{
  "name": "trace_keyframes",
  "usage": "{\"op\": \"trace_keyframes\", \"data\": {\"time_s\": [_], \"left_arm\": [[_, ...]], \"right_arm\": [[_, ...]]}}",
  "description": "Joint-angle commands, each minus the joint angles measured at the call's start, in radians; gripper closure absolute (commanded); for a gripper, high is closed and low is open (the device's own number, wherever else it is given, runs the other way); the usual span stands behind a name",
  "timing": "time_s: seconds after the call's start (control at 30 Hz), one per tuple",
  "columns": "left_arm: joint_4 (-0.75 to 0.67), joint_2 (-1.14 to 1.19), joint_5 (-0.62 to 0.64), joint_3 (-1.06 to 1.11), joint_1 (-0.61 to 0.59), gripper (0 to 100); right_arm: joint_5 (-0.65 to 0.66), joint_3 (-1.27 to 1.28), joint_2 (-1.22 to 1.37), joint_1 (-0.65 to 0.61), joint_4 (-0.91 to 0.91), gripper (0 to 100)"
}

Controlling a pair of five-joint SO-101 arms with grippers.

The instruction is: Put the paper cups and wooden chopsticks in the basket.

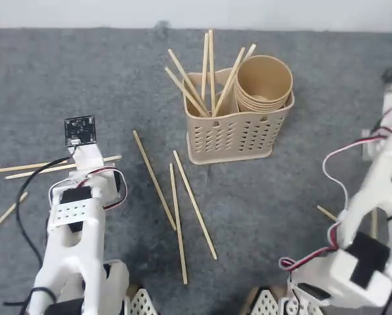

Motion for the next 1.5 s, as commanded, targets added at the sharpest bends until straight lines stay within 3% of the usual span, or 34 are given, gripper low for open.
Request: {"op": "trace_keyframes", "data": {"time_s": [0.0,0.2,0.37,0.57,0.77,0.97,1.23,1.47], "left_arm": [[-0.025,-0.035,-0.017,-0.01,-0.006,95],[-0.025,-0.035,-0.017,-0.01,-0.006,95],[-0.025,-0.035,-0.017,-0.01,-0.006,95],[-0.025,-0.035,-0.017,-0.01,-0.006,95],[-0.025,-0.035,-0.017,-0.01,-0.006,95],[-0.023,-0.035,-0.017,-0.01,-0.006,95],[-0.025,-0.035,-0.017,-0.01,-0.006,95],[-0.025,-0.035,-0.017,-0.01,-0.006,95]], "right_arm": [[-0.261,-0.133,-0.148,-0.093,-0.013,99.1],[-0.601,-0.183,-0.364,-0.245,-0.013,99.1],[-0.73,-0.181,-0.565,-0.397,-0.015,99.1],[-0.732,-0.181,-0.745,-0.616,-0.179,99.1],[-0.732,-0.167,-0.769,-0.757,-0.487,99.1],[-0.73,-0.117,-0.63,-0.774,-0.691,99.1],[-0.73,-0.078,-0.427,-0.769,-0.696,99.1],[-0.684,0.095,-0.424,-0.779,-0.691,99.1]]}}
